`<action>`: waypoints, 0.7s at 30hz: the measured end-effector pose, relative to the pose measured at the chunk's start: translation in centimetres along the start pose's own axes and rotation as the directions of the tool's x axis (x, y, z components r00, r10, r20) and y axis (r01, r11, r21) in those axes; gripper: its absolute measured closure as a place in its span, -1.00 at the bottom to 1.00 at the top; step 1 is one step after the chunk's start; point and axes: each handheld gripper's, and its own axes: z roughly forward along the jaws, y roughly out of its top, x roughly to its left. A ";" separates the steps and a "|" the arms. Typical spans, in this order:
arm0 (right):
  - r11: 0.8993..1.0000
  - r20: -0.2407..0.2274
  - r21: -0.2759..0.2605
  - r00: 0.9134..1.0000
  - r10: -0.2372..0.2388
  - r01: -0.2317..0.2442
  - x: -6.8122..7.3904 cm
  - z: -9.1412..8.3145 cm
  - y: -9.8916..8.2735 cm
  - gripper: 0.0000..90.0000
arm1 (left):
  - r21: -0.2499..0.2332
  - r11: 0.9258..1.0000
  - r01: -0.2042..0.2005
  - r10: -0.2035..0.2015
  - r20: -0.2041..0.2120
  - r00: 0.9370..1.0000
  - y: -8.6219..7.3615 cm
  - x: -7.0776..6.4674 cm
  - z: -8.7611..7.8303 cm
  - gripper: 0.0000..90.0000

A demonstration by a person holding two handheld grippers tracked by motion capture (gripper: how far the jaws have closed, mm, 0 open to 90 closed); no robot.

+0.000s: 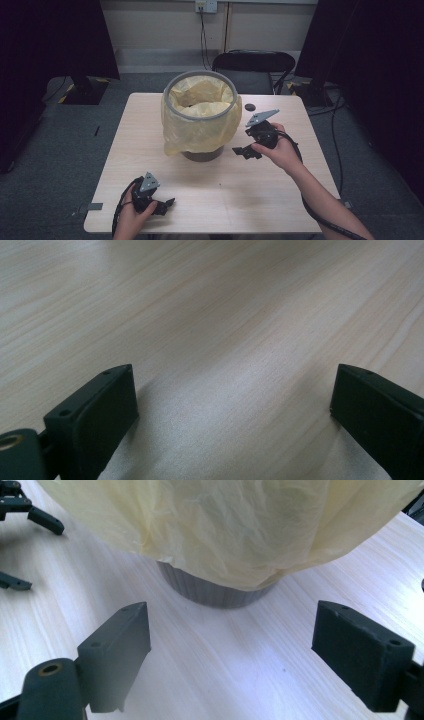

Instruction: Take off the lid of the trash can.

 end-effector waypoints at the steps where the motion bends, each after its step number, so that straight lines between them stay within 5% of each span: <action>1: 1.000 0.001 0.001 1.000 -0.001 0.001 0.0 -0.2 0.1 -0.67 | 0.000 1.000 0.000 0.000 0.000 1.000 0.0 0.0 0.0 -0.91; 21: 0.999 -0.007 0.027 0.999 -0.043 0.043 -0.1 -3.5 3.1 -0.66 | -0.001 1.000 0.001 -0.001 -0.001 1.000 0.0 0.0 0.0 -0.91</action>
